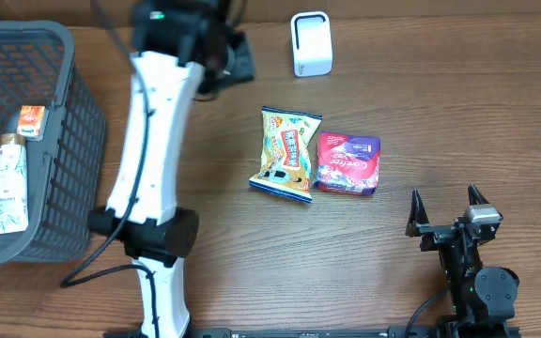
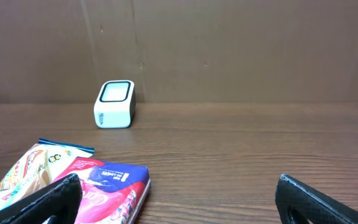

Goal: Scan the item barcode
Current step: 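Withdraw the left gripper back toward the basket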

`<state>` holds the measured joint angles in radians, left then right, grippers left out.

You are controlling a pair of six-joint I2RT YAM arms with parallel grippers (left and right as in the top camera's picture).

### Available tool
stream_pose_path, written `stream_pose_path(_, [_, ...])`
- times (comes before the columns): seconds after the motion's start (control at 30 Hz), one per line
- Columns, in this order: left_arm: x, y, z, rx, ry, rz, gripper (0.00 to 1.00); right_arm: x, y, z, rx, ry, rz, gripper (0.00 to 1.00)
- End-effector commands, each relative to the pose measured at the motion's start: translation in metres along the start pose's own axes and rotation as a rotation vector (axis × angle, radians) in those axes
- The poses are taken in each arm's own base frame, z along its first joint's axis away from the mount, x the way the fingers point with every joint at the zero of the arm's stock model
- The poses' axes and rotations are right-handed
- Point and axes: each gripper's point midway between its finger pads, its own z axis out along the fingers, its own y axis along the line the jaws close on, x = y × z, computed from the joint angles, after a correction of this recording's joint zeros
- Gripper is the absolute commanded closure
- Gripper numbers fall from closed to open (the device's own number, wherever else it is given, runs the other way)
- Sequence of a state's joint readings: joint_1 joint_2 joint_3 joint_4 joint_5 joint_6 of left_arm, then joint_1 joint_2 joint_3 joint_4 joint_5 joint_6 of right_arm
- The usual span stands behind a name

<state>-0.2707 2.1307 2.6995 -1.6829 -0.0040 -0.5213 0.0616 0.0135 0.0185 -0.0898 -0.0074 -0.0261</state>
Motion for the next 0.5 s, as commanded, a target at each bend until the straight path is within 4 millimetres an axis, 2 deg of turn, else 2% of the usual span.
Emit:
stream_pose_path(0.0, [-0.029,0.03,-0.048,-0.055,-0.182,0.03,0.0,0.001,0.001,0.0,-0.002,-0.006,-0.002,0.0])
stream_pose_path(0.07, [-0.036,0.044,-0.066,-0.055,-0.228,-0.005,0.0,0.001,0.001,0.0,-0.002,-0.006,-0.002,0.0])
stream_pose_path(0.13, [-0.043,0.067,-0.085,-0.08,-0.277,-0.053,0.0,0.001,0.001,0.0,-0.002,-0.006,-0.002,0.0])
stream_pose_path(0.3, [-0.061,0.162,-0.13,-0.273,-0.414,-0.234,0.0,0.001,0.001,0.0,-0.002,-0.006,-0.002,0.0])
stream_pose_path(0.47, [-0.062,0.267,-0.164,-0.56,-0.493,-0.428,0.0,0.001,0.001,0.0,-0.002,-0.006,-0.002,0.0])
